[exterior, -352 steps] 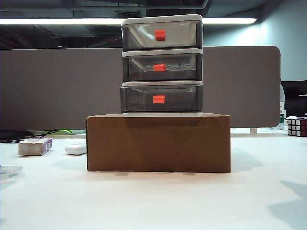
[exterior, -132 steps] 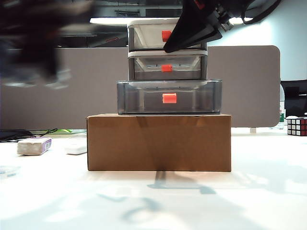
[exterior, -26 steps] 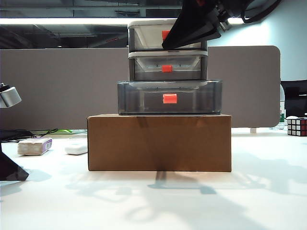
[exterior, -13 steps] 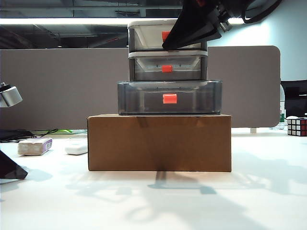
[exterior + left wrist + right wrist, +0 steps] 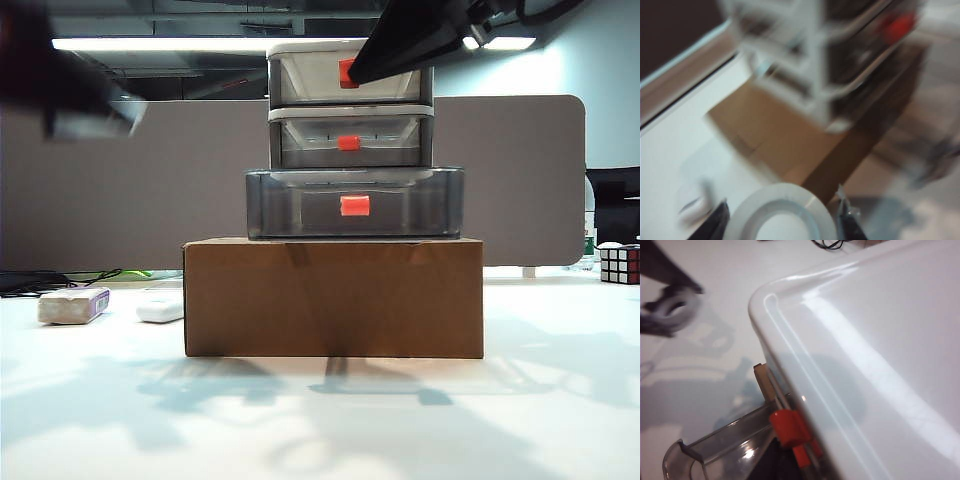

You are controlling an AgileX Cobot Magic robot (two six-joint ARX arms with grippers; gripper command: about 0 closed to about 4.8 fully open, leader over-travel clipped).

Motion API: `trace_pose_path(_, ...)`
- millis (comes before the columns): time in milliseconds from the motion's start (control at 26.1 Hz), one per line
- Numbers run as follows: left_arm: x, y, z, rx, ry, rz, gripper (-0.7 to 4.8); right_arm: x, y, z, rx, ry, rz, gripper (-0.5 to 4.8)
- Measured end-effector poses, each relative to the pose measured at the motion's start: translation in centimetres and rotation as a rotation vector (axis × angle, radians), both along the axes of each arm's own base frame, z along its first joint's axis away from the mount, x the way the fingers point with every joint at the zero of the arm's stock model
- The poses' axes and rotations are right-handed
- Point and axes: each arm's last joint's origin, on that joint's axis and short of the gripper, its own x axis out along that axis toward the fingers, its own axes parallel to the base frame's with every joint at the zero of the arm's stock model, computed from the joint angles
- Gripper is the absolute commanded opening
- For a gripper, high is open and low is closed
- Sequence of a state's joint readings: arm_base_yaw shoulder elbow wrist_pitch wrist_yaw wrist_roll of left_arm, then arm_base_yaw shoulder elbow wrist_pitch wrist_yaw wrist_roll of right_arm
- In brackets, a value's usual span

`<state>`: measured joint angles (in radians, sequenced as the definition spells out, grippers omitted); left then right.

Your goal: Open the third layer of the drawer on the table, pick up the transparent tape on the table and put it in, and finally close the drawer.

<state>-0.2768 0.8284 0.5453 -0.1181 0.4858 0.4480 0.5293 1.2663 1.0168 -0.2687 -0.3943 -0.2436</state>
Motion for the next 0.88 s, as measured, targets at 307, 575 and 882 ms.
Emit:
trace_pose_path(307, -3.0, -9.3, -0.1, -0.046, -0.023, -0.26, 1.11, -0.8, -0.9, 1.4, 0.03, -0.047, -0.017, -0.05)
trace_pose_path(575, 0.6, -13.7, -1.3, 0.002, -0.013, -0.205, 1.11, -1.3, -1.2, 1.8, 0.034, -0.05, -0.014, -0.05)
trace_pose_path(882, 1.3, -14.2, -1.9, 0.04, -0.008, -0.188, 2.54, -1.8, -1.5, 2.2, 0.036, -0.054, -0.015, -0.05)
